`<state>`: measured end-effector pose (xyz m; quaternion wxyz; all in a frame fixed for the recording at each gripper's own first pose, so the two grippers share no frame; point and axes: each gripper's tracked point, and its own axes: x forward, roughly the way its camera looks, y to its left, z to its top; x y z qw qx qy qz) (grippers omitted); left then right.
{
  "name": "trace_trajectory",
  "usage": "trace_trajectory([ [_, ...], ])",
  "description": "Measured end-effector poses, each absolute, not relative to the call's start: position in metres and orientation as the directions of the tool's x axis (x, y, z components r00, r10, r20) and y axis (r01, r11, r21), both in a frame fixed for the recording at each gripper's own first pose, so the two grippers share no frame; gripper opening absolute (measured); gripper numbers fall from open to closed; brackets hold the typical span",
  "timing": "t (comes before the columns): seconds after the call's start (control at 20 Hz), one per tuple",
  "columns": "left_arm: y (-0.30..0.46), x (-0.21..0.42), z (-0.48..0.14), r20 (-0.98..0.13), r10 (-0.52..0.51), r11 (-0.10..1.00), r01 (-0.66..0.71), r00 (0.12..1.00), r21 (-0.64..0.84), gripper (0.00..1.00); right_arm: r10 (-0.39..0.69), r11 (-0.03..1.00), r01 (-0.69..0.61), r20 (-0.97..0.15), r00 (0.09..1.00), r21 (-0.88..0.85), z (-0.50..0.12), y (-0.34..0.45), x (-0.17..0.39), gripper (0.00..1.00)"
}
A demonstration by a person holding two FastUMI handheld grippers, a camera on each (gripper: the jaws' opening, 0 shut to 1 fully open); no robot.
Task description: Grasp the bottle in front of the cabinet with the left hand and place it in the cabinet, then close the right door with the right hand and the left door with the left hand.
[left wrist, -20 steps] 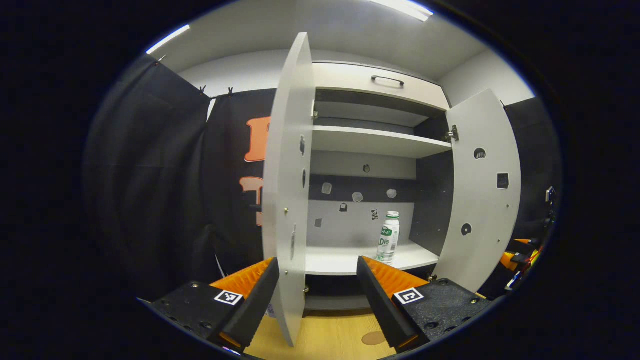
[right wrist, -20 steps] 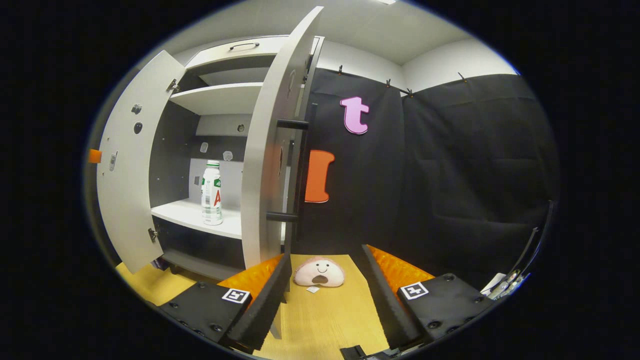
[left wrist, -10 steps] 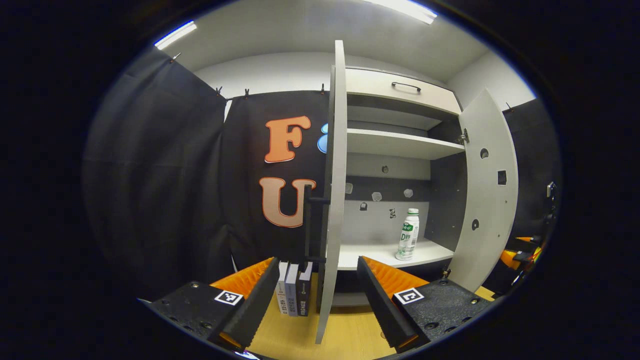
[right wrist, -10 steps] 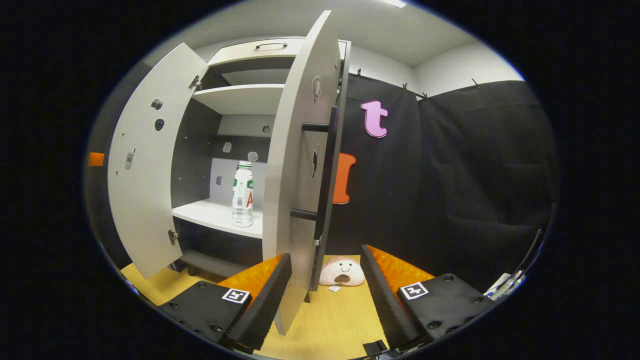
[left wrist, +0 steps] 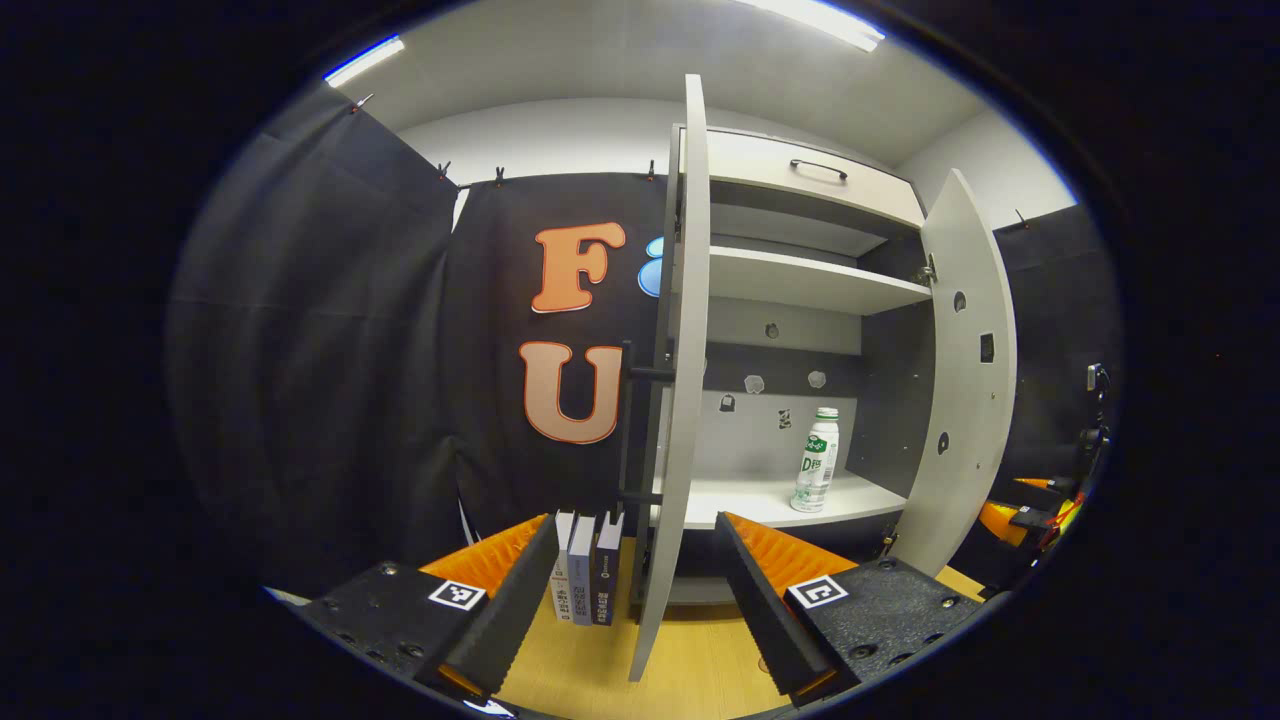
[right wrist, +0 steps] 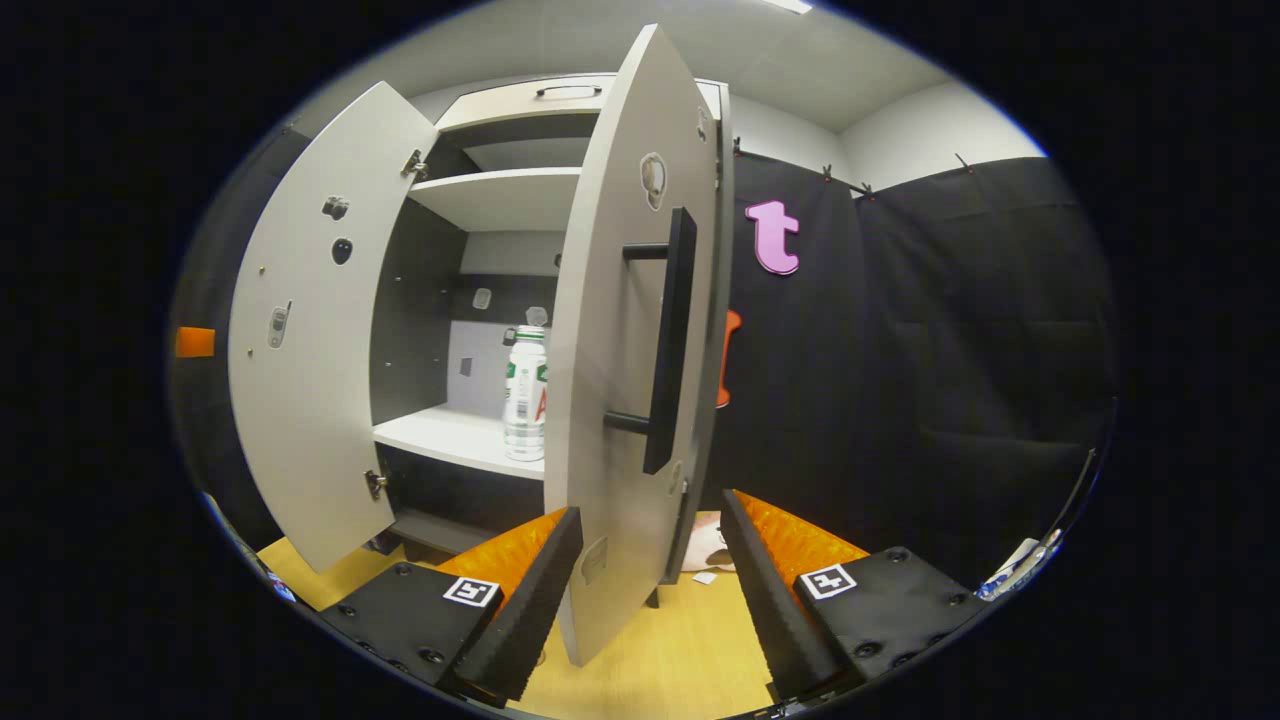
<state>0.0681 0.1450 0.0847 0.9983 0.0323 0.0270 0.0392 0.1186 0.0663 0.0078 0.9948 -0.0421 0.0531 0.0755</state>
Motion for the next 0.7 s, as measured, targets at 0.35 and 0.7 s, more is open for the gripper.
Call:
trace_trajectory([
  [0.35,0.154,0.062,0.069,-0.065,0.106,0.994,-0.103,0.992,0.047,0.95,0.188,0.974,-0.199,-0.110,0.976,-0.108,0.001,0.114,0.138,1.00],
  [0.7,0.167,0.067,0.056,-0.083,0.111,0.993,-0.108,0.990,0.036,0.95,0.202,0.972,-0.215,-0.120,0.972,-0.100,0.000,0.132,0.142,1.00],
])
